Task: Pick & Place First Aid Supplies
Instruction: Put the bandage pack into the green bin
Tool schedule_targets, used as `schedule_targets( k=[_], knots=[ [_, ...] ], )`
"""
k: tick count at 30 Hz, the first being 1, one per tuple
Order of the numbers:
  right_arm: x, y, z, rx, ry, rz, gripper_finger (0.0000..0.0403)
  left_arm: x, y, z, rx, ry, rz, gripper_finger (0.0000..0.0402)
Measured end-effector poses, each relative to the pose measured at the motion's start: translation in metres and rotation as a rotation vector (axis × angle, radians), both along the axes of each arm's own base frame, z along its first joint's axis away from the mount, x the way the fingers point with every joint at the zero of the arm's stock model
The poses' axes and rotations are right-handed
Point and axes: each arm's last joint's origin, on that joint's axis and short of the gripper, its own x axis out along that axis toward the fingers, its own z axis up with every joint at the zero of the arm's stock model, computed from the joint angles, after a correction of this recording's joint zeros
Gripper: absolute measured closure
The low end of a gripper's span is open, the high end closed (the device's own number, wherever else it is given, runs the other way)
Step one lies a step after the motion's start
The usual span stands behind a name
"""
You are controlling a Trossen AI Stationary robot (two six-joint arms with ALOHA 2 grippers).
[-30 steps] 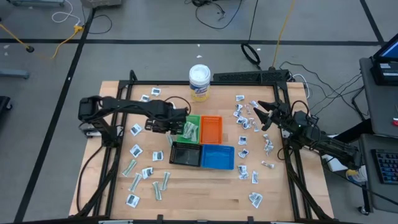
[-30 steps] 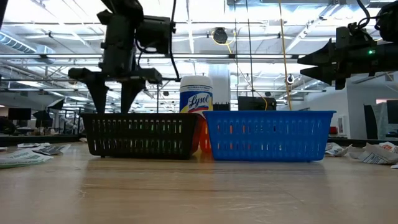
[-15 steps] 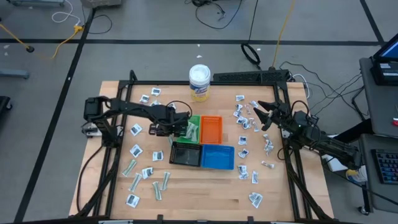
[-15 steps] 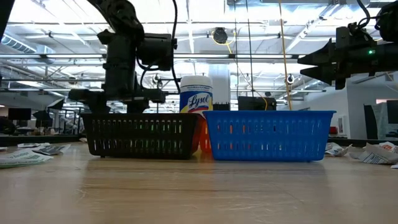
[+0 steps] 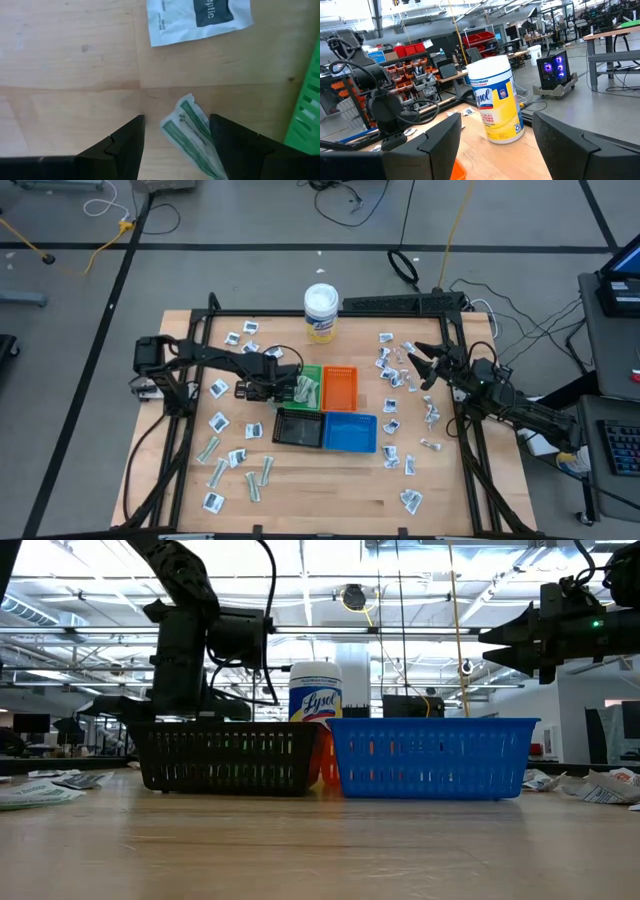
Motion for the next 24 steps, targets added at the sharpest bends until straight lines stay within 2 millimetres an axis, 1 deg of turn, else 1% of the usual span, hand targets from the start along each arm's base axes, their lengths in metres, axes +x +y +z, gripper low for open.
schedule_targets(
  k=[4,7,11,17,18,24],
  knots=[
    [0.000,0.000,0.000,0.000,0.000,0.000,0.0161,0.001,-0.001,0.000,0.001,-0.018,-0.004,0.0181],
    [0.000,0.000,0.000,0.000,0.000,0.000,0.0161,0.001,-0.001,0.000,0.001,-0.020,-0.006,0.0211],
    [0.000,0.000,0.000,0.000,0.000,0.000,0.0161,0.001,-0.002,0.000,-0.006,-0.022,-0.022,0.0271],
    [0.000,0.000,0.000,0.000,0.000,0.000,0.0161,0.000,-0.002,0.002,-0.007,-0.019,-0.047,0.0377],
    [0.000,0.000,0.000,0.000,0.000,0.000,0.0161,-0.001,-0.002,0.004,-0.010,-0.029,-0.050,0.0388],
    [0.000,0.000,0.000,0.000,0.000,0.000,0.0161,-0.005,-0.002,0.024,0.000,-0.100,-0.063,0.0397]
  ],
)
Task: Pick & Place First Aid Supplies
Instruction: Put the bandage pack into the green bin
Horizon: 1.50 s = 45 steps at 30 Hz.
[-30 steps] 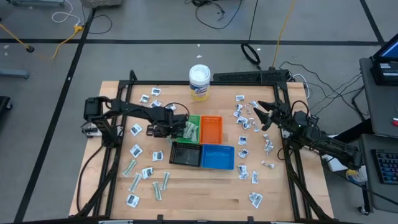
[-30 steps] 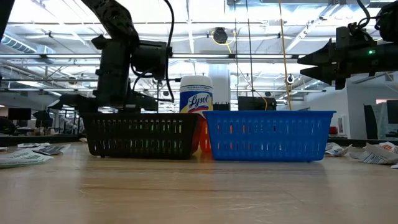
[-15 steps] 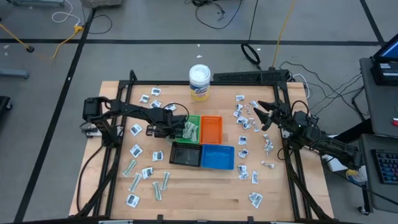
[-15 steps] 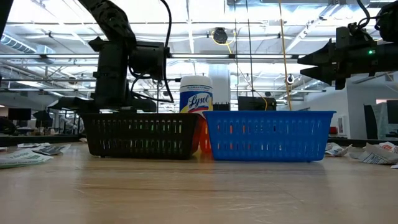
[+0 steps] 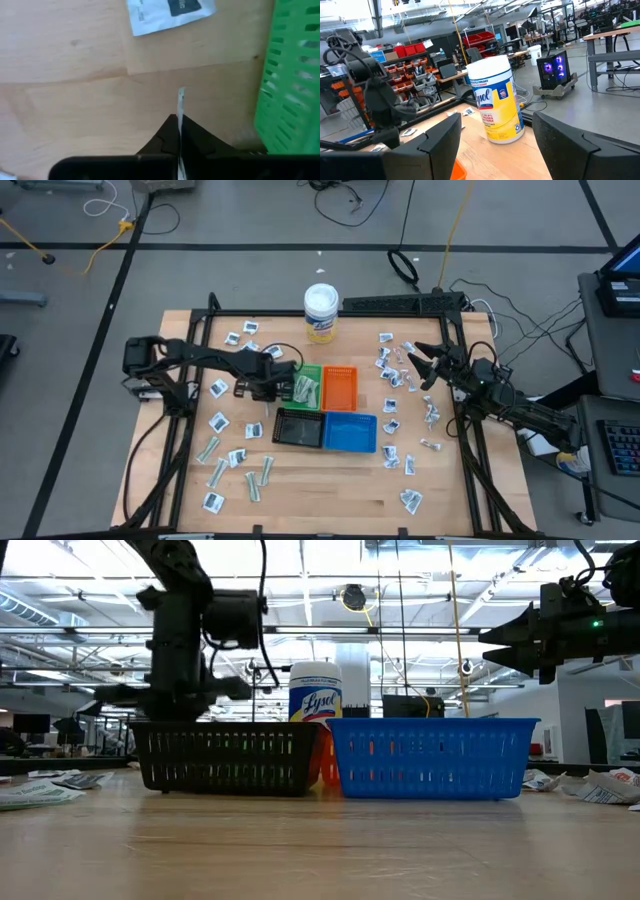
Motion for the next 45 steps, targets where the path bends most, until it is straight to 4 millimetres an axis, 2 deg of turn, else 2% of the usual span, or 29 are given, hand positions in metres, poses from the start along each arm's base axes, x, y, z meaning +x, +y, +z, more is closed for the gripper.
schedule_targets(
  k=[10,16,19,24,38,45],
  knots=[
    [0.000,0.000,0.000,0.000,0.000,0.000,0.0161,-0.030,0.000,0.034,0.001,0.046,0.018,0.0398],
    [0.000,0.000,0.000,0.000,0.000,0.000,0.0161,-0.046,-0.002,0.046,-0.009,0.099,0.021,0.0398],
    [0.000,0.000,0.000,0.000,0.000,0.000,0.0161,-0.046,-0.003,0.048,-0.026,0.094,0.023,0.0399],
    [0.000,0.000,0.000,0.000,0.000,0.000,0.0160,-0.026,0.002,0.054,-0.015,0.076,0.025,0.0399],
    [0.000,0.000,0.000,0.000,0.000,0.000,0.0160,0.061,0.029,0.067,0.014,0.042,-0.108,0.0399],
    [0.000,0.000,0.000,0.000,0.000,0.000,0.0160,0.093,0.039,0.067,0.042,0.008,-0.137,0.0400]
  ],
)
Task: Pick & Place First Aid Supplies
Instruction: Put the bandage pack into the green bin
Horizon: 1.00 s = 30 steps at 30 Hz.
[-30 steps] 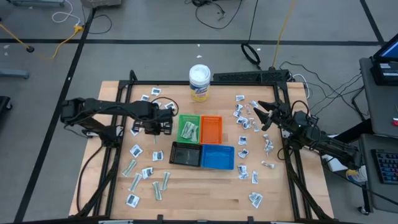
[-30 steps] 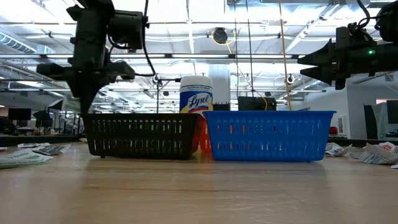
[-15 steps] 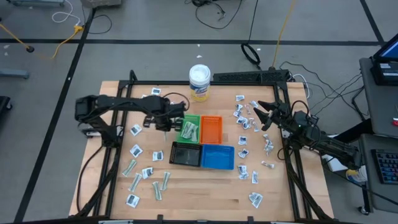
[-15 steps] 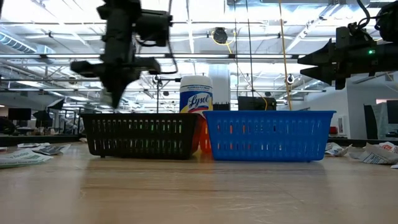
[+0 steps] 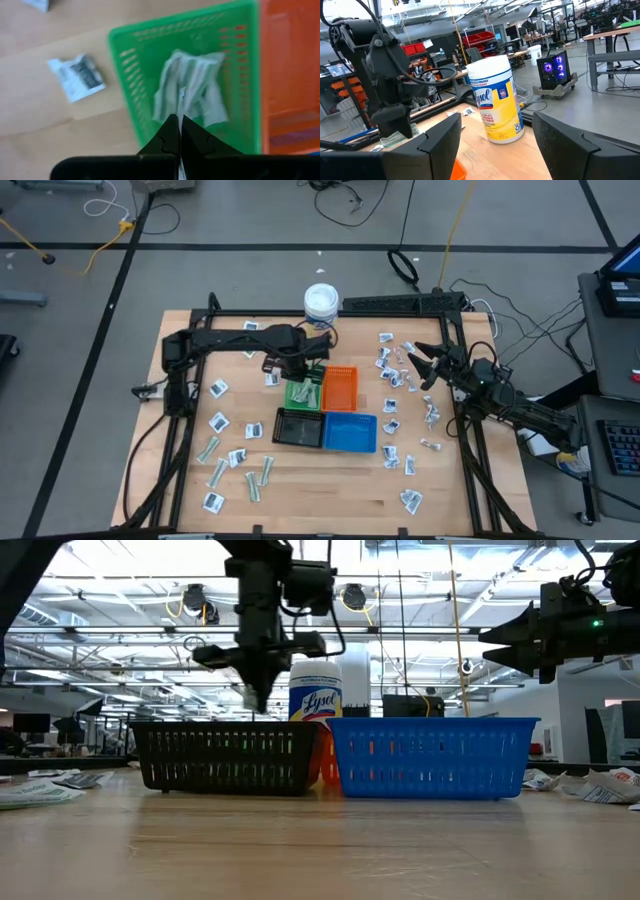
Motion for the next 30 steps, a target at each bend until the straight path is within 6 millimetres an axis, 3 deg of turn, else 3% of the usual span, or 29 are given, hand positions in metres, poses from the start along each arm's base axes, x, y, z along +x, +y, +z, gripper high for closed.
schedule_targets(
  k=[9,18,23,30],
  knots=[
    [0.000,0.000,0.000,0.000,0.000,0.000,0.0160,0.017,0.001,-0.036,-0.006,0.061,-0.014,0.0400],
    [0.000,0.000,0.000,0.000,0.000,0.000,0.0160,0.022,0.002,-0.037,0.011,0.015,0.002,0.0372],
    [0.000,0.000,0.000,0.000,0.000,0.000,0.0160,0.022,0.002,-0.036,0.012,0.015,-0.008,0.0329],
    [0.000,0.000,0.000,0.000,0.000,0.000,0.0161,0.020,0.004,-0.032,-0.018,-0.005,-0.088,0.0229]
  ],
)
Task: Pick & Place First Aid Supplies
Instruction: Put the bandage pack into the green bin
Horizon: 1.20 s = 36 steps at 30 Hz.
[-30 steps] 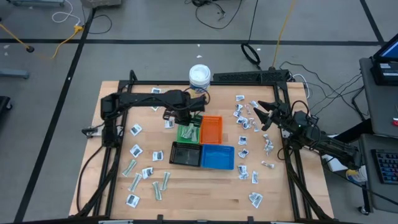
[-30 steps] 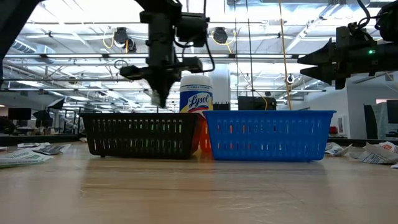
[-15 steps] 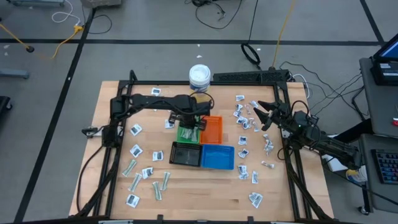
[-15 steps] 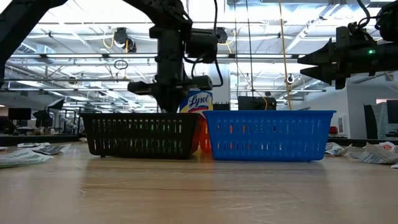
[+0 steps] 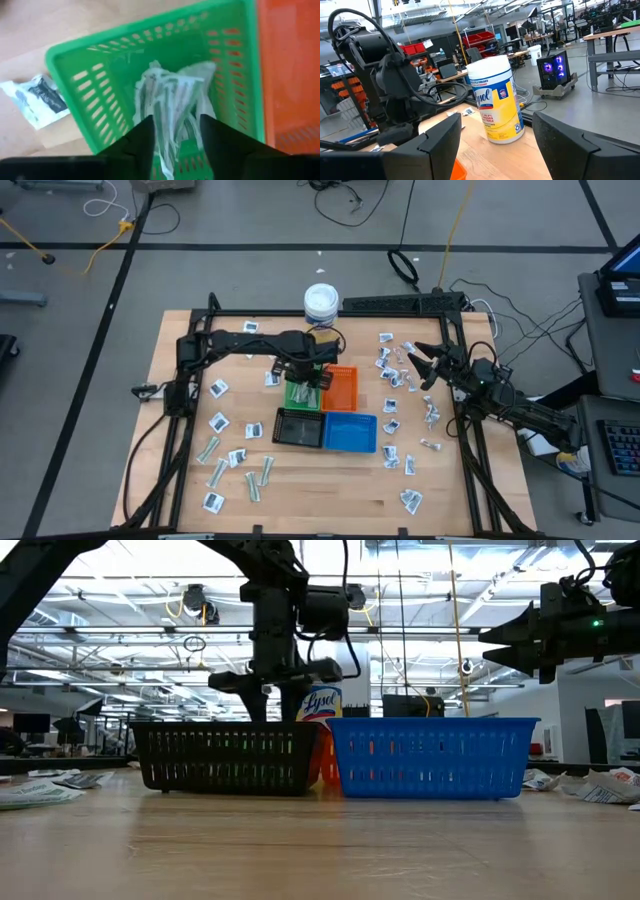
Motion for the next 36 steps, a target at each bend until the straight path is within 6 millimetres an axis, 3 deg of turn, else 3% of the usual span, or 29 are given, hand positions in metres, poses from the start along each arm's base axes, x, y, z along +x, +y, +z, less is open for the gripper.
schedule_targets(
  k=[7,13,19,26,36],
  knots=[
    [0.000,0.000,0.000,0.000,0.000,0.000,0.0161,-0.006,0.003,0.013,-0.032,-0.052,-0.187,0.0176],
    [0.000,0.000,0.000,0.000,0.000,0.000,0.0161,-0.011,0.002,0.021,-0.026,-0.066,-0.368,0.0172],
    [0.000,0.000,0.000,0.000,0.000,0.000,0.0161,-0.023,-0.001,0.034,0.009,-0.018,-0.422,0.0171],
    [0.000,0.000,0.000,0.001,0.002,0.000,0.0161,-0.056,-0.022,0.045,0.012,0.010,-0.396,0.0171],
    [0.000,0.000,0.000,0.001,0.002,0.000,0.0160,-0.113,-0.053,0.028,-0.026,0.108,-0.345,0.0171]
  ],
)
